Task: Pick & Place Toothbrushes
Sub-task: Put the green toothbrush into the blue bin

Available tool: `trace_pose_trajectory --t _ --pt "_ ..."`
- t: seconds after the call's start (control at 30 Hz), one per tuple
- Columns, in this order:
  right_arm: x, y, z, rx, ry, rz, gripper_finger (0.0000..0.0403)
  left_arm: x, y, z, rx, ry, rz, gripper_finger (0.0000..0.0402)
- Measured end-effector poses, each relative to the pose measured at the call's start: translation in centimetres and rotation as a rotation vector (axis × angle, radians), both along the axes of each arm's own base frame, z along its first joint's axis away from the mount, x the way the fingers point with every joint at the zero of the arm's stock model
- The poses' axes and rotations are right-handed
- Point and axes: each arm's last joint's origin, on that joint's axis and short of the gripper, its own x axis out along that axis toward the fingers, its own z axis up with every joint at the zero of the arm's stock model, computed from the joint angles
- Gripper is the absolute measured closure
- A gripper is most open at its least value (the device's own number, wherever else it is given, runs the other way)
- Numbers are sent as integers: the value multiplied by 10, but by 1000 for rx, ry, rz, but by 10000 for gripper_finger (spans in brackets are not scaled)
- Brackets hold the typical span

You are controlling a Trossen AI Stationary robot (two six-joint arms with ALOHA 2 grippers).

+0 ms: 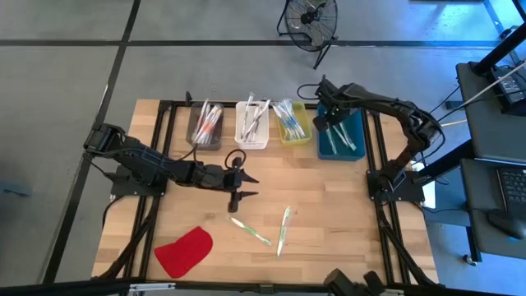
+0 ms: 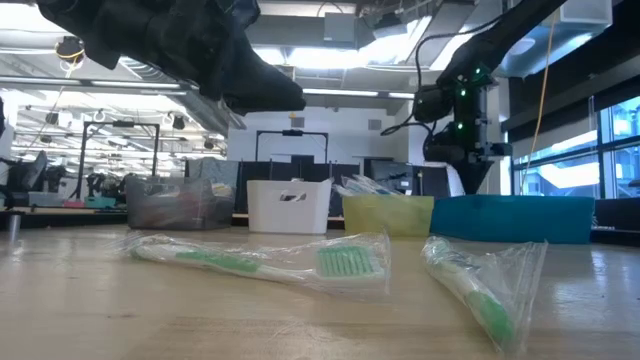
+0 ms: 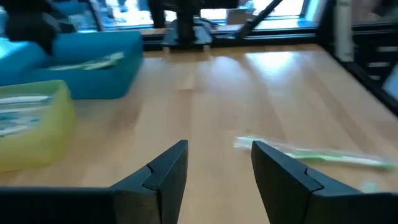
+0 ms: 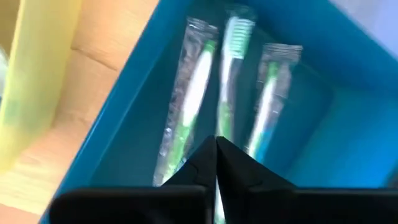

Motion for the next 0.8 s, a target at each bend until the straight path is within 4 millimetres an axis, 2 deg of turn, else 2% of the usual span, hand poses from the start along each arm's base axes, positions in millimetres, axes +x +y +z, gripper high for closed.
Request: trace_pose_trajectory --t 0.17,0.43,0.63,0.8 --pt "-3 14 25 -74 -36 28 382 4 -6 4 -12 58 -71 229" --pt "-1 42 63 -185 -165 109 398 10 -16 18 16 204 -95 229" --pt "-4 67 66 -204 -204 170 382 8 -24 20 26 277 -131 229" --pt "-9 88 61 -214 -252 190 393 4 -35 17 15 313 -191 229"
